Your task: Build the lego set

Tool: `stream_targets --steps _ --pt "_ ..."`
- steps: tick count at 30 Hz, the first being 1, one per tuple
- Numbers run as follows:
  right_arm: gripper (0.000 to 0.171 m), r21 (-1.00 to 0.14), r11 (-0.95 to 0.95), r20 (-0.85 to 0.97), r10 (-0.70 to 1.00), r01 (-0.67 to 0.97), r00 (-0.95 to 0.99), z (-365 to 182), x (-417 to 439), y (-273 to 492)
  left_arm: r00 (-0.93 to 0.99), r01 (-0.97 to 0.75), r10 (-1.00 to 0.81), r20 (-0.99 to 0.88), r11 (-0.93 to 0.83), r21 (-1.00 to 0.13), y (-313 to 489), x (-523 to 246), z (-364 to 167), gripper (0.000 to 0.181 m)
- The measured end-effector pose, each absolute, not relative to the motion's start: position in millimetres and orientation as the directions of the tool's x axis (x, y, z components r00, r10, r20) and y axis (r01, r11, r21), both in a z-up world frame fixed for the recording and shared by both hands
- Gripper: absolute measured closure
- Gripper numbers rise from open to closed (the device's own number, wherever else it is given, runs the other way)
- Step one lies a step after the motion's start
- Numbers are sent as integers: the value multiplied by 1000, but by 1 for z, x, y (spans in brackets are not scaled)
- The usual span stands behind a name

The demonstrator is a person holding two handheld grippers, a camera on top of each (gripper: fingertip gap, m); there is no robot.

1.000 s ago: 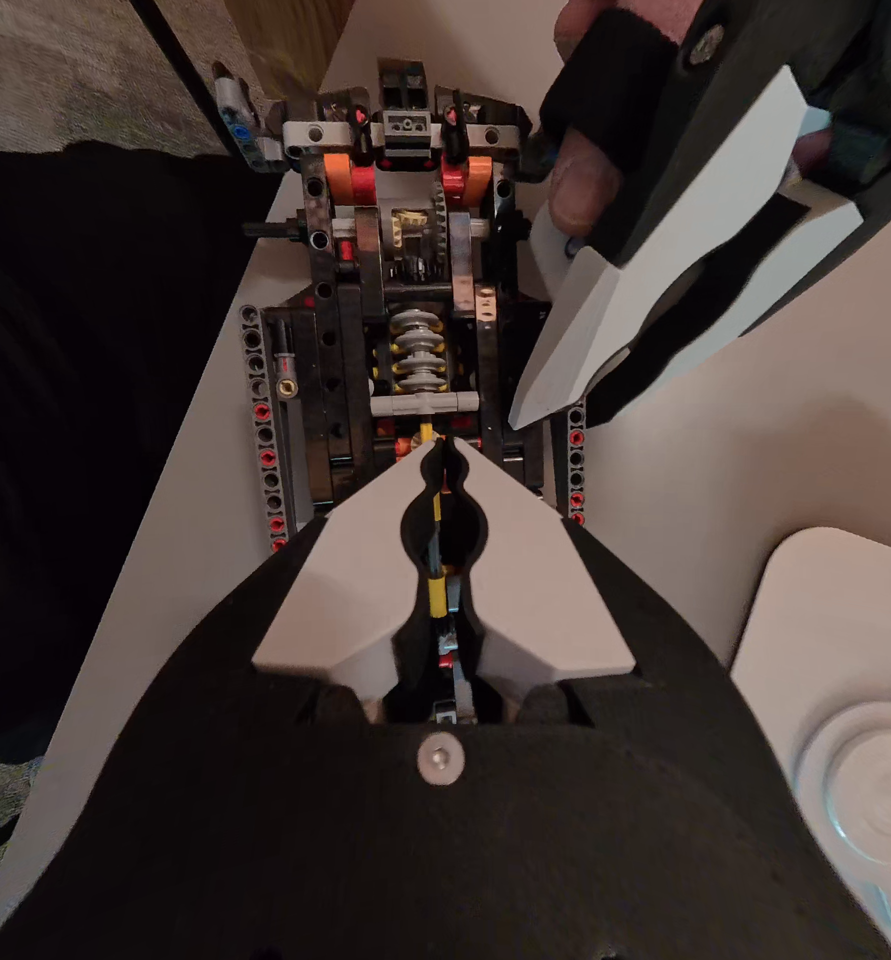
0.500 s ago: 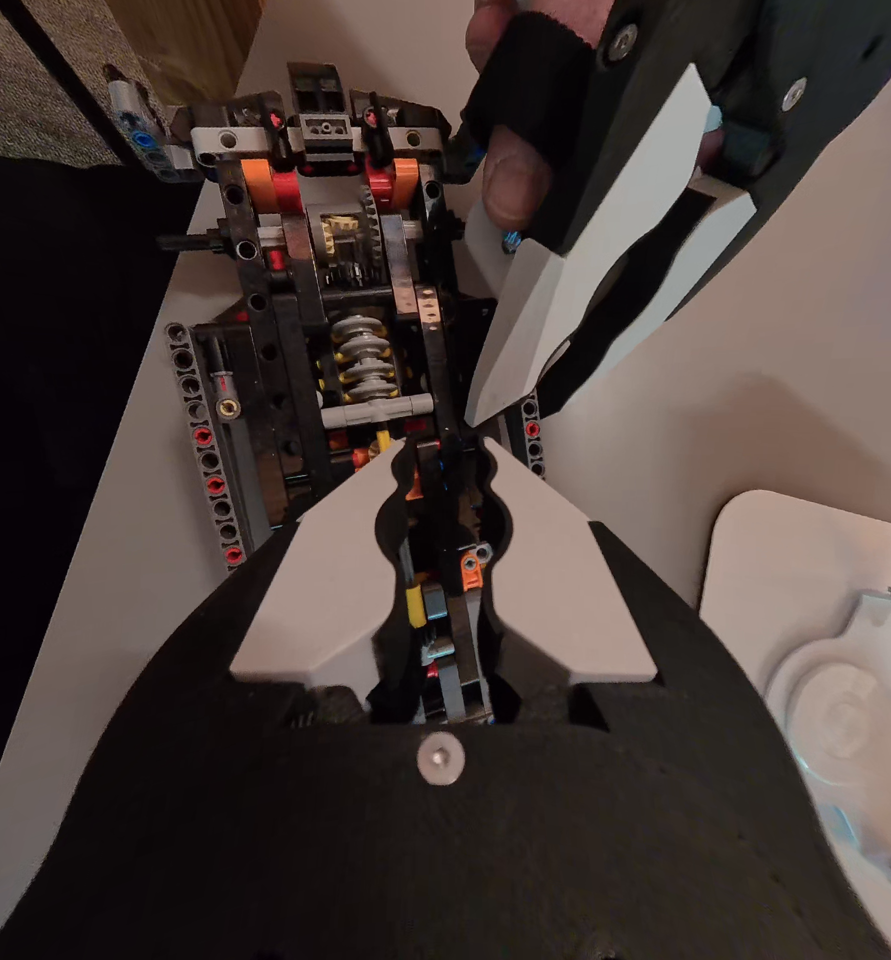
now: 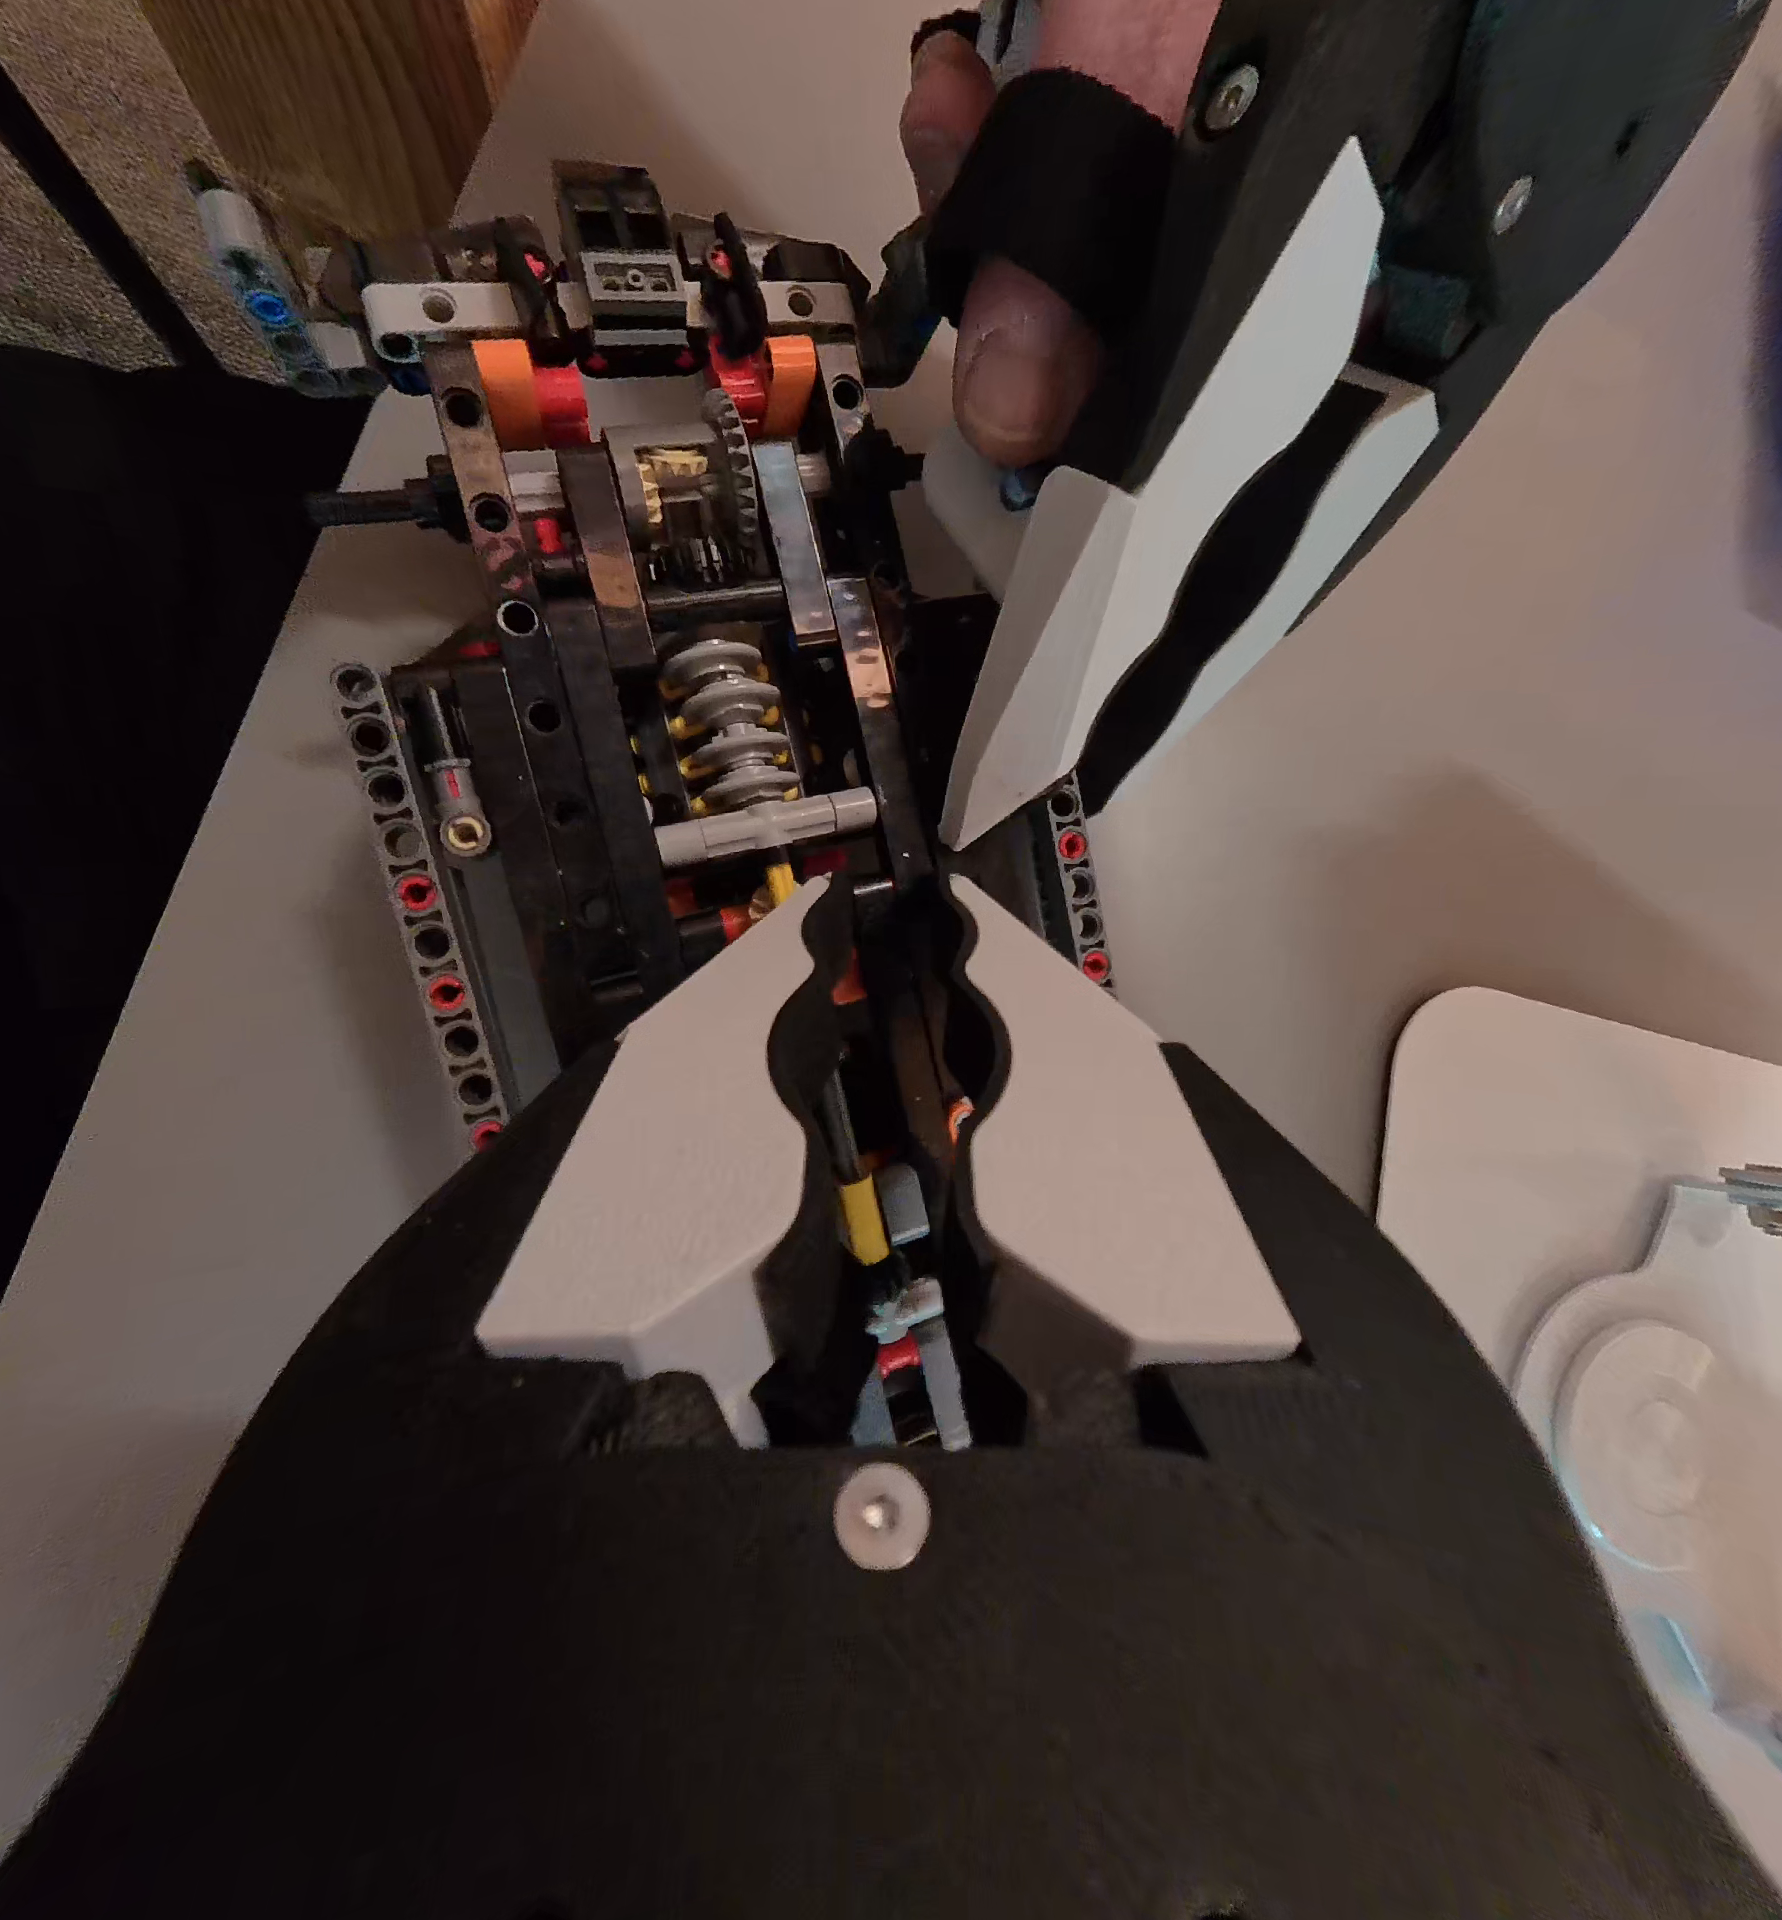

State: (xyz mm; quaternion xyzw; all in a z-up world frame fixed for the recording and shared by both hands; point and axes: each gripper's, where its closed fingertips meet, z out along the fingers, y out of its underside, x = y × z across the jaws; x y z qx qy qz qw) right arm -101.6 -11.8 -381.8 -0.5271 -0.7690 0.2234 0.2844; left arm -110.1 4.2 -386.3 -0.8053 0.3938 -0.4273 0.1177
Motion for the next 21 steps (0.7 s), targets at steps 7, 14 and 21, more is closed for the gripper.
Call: stream_targets --steps 7,14,21 --pt "159 -666 332 191 942 668 -278 -380 -102 -12 325 -539 -720 613 -674 -506 5 -110 -386 162" --pt "171 -715 303 153 947 630 -282 -374 -102 -14 330 -476 -675 660 -723 -501 16 -116 -388 149" --pt "168 -718 301 153 948 628 -279 -374 -101 -12 315 -475 -672 670 -723 -501 17 -119 -386 155"
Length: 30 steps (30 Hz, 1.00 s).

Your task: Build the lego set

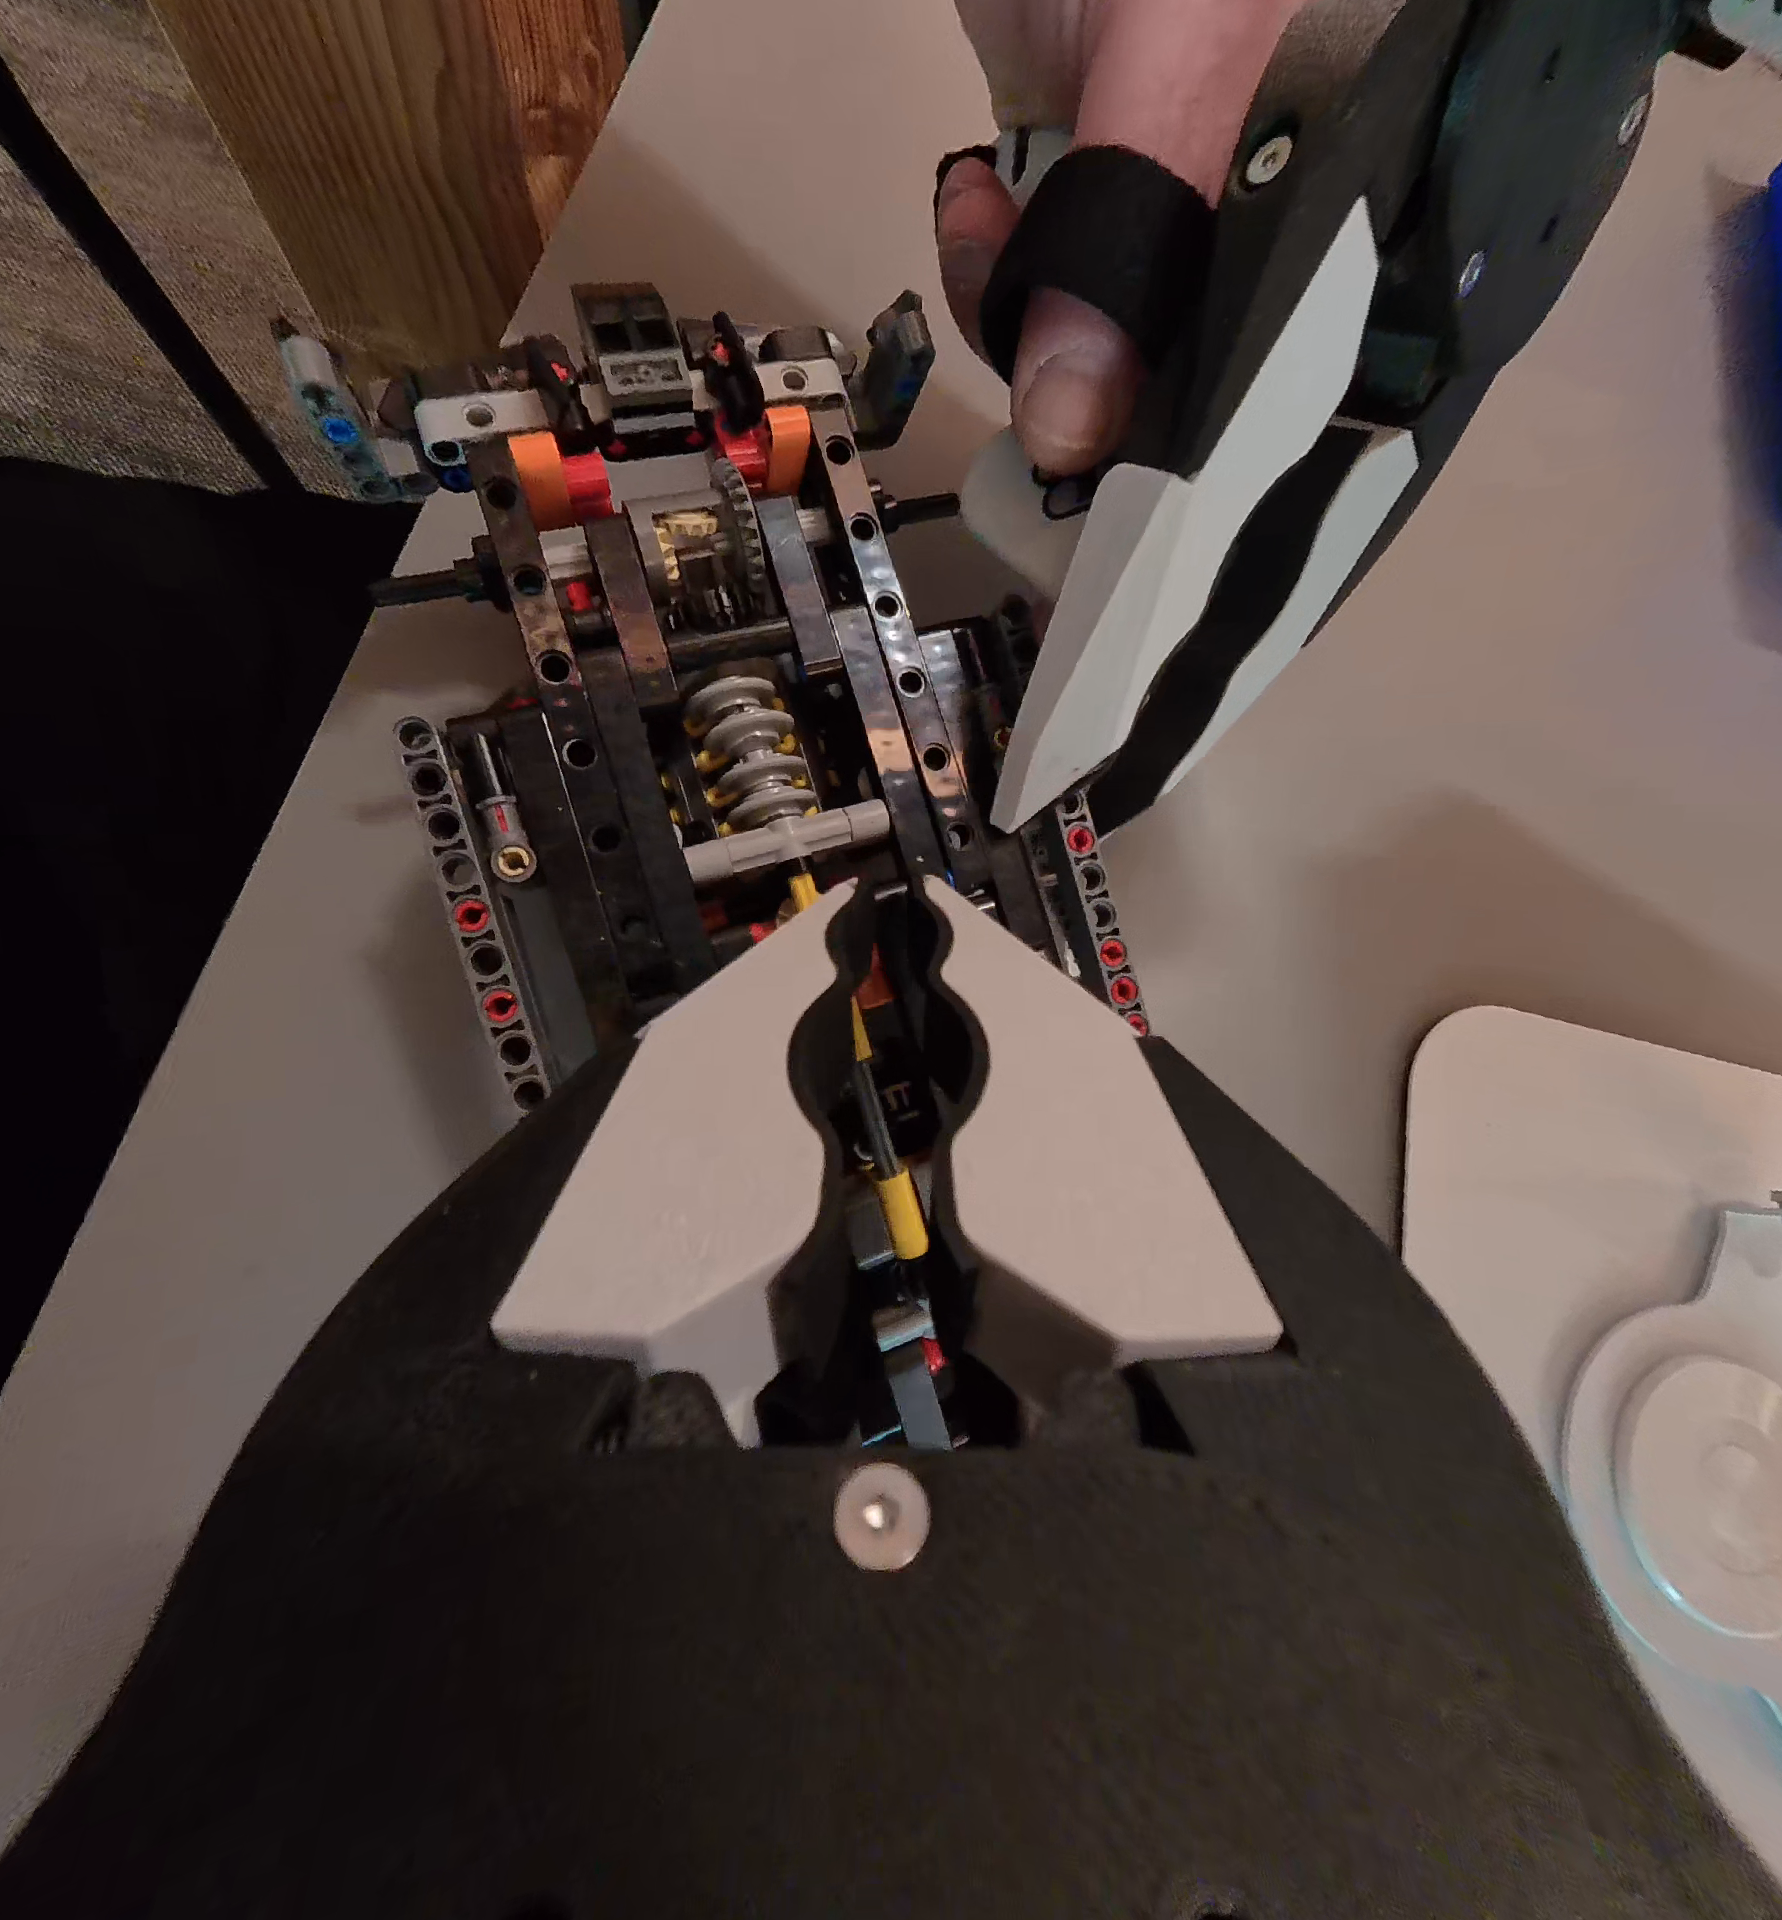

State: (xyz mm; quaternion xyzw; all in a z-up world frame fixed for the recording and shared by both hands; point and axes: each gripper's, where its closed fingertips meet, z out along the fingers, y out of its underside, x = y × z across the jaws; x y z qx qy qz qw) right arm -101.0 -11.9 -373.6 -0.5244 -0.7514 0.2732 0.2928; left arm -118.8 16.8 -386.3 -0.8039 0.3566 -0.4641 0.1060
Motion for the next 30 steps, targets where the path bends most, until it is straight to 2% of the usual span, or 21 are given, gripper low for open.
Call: stream_targets --steps 4,16,30 --pt "164 -702 311 154 945 640 -290 -379 -100 -12 285 -488 -669 686 -718 -497 13 -114 -386 159" --pt "171 -683 386 271 922 620 -276 -379 -101 -12 261 -449 -652 712 -735 -508 13 -109 -384 169" --pt "171 -707 384 265 922 593 -281 -379 -101 -13 293 -494 -692 659 -700 -515 13 -111 -384 169"
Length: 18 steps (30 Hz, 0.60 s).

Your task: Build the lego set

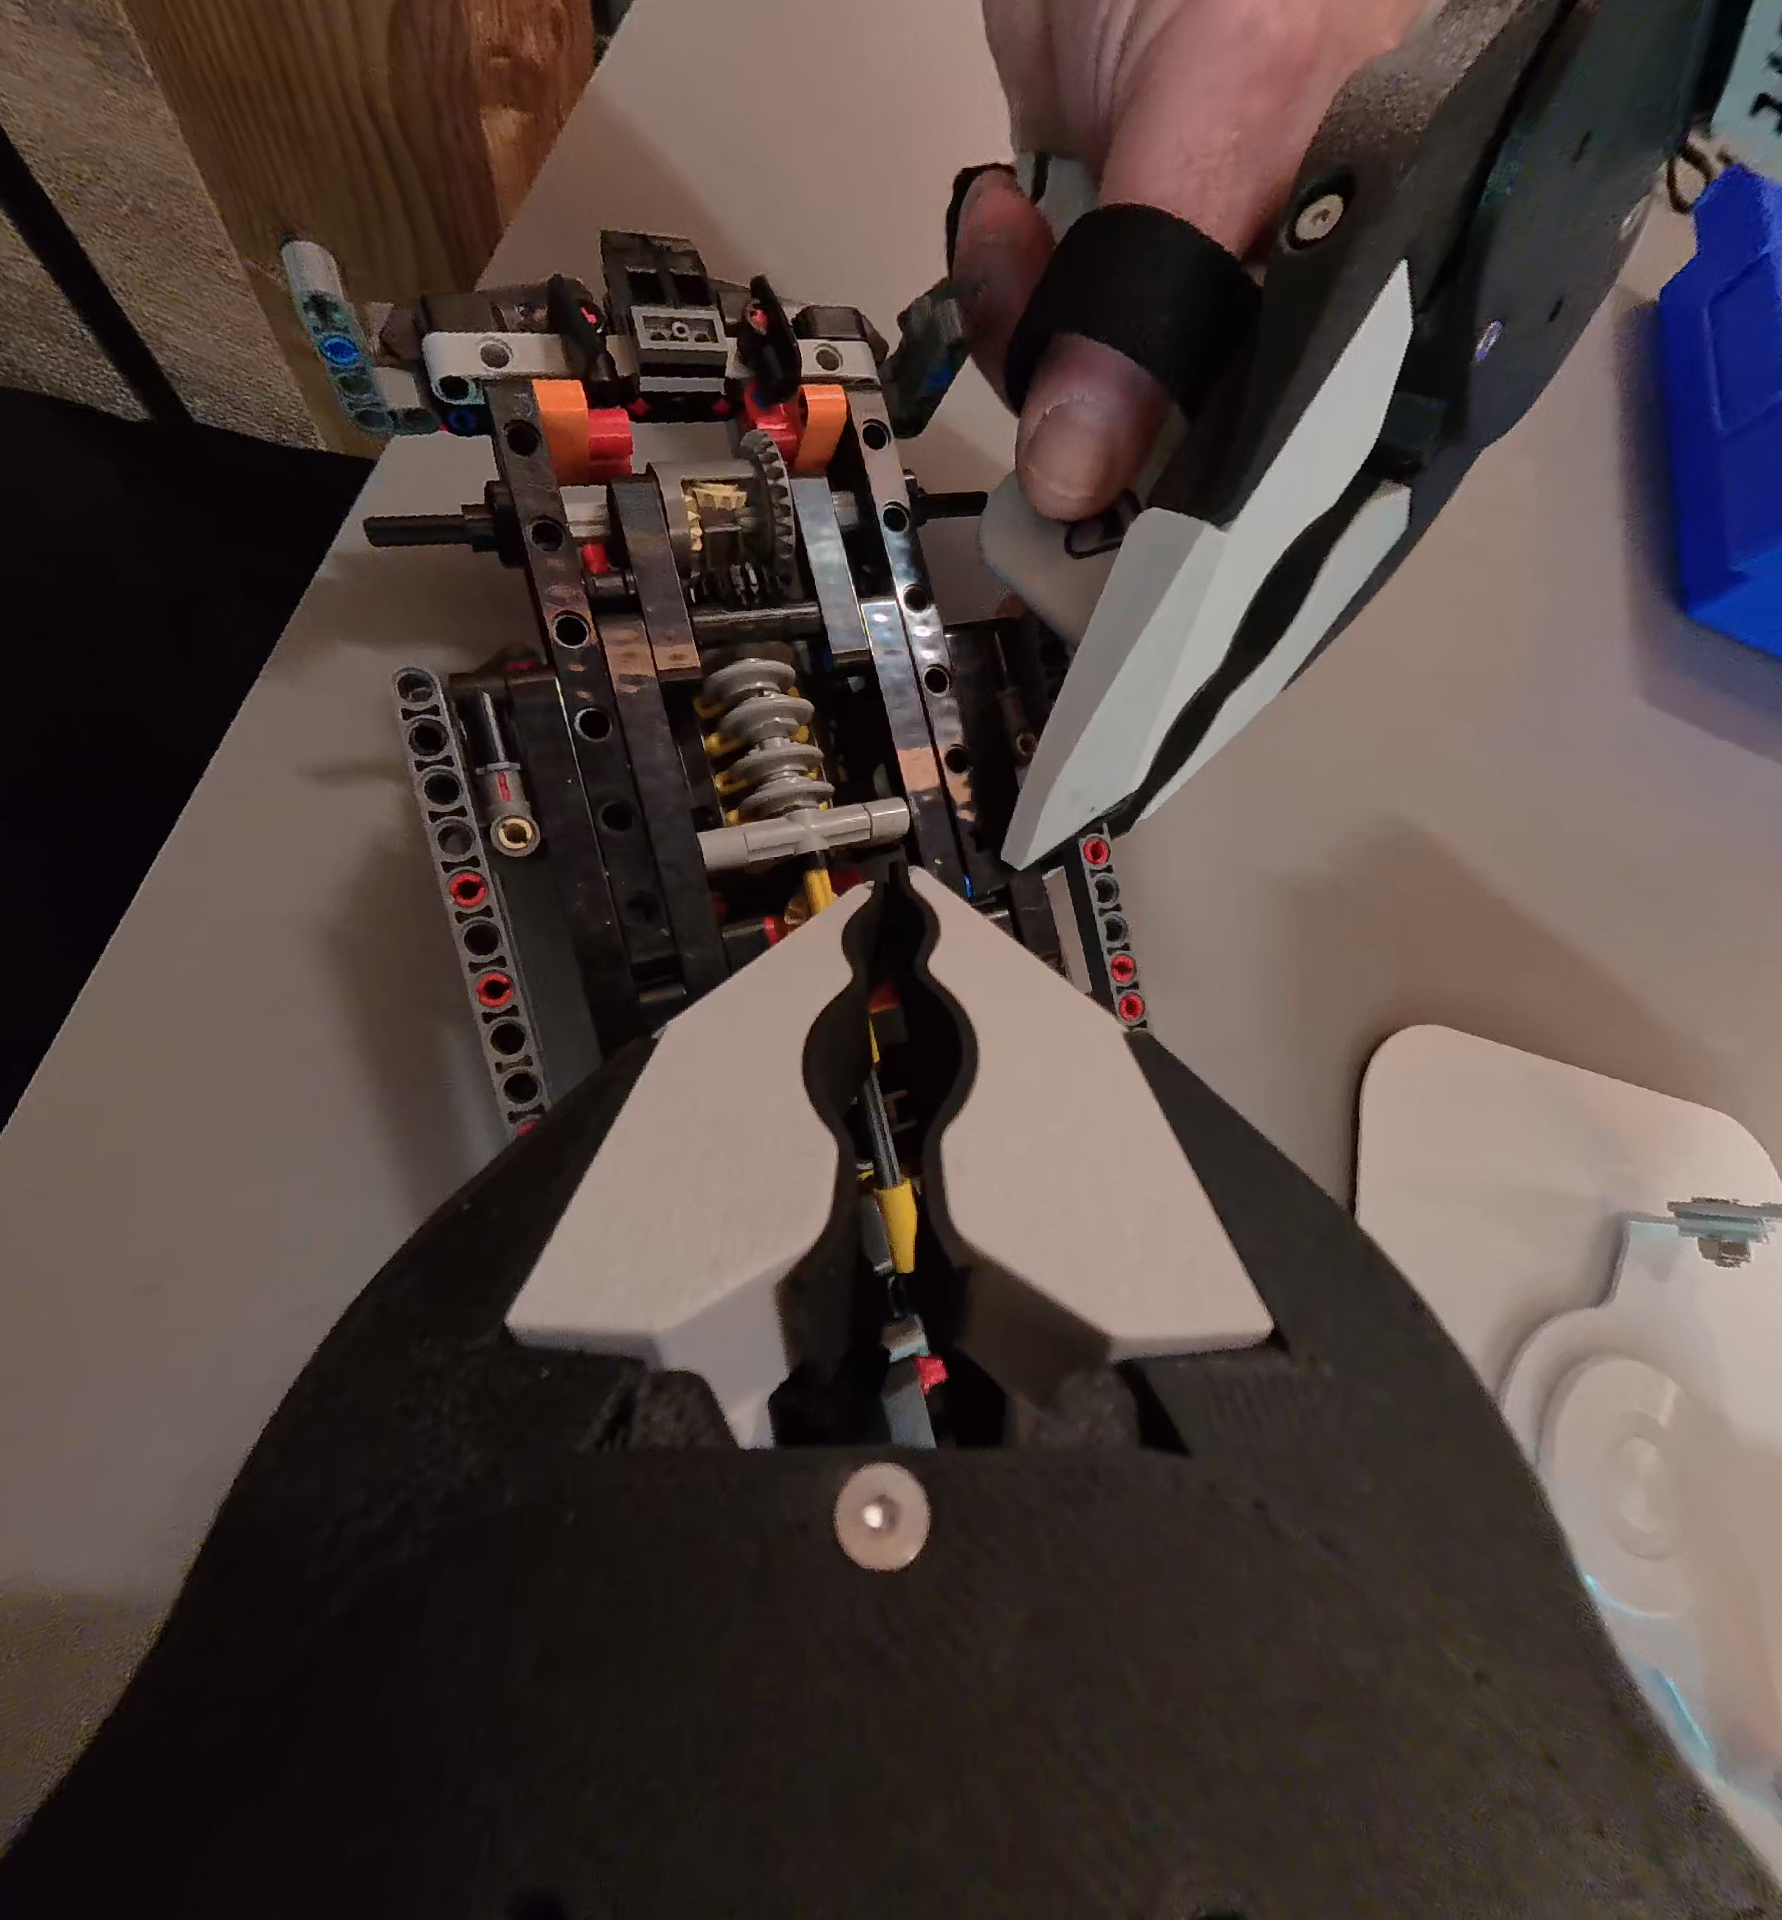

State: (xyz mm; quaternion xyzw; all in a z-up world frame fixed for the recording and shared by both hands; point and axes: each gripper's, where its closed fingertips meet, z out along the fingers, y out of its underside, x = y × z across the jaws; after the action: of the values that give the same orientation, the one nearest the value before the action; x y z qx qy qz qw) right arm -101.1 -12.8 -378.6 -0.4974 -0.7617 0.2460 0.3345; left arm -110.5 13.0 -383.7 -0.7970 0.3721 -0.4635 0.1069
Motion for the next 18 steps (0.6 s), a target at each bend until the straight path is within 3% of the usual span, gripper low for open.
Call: stream_targets --steps 18 --pt "171 -706 399 300 917 585 -264 -379 -98 -13 250 -502 -658 710 -715 -486 13 -104 -384 169"
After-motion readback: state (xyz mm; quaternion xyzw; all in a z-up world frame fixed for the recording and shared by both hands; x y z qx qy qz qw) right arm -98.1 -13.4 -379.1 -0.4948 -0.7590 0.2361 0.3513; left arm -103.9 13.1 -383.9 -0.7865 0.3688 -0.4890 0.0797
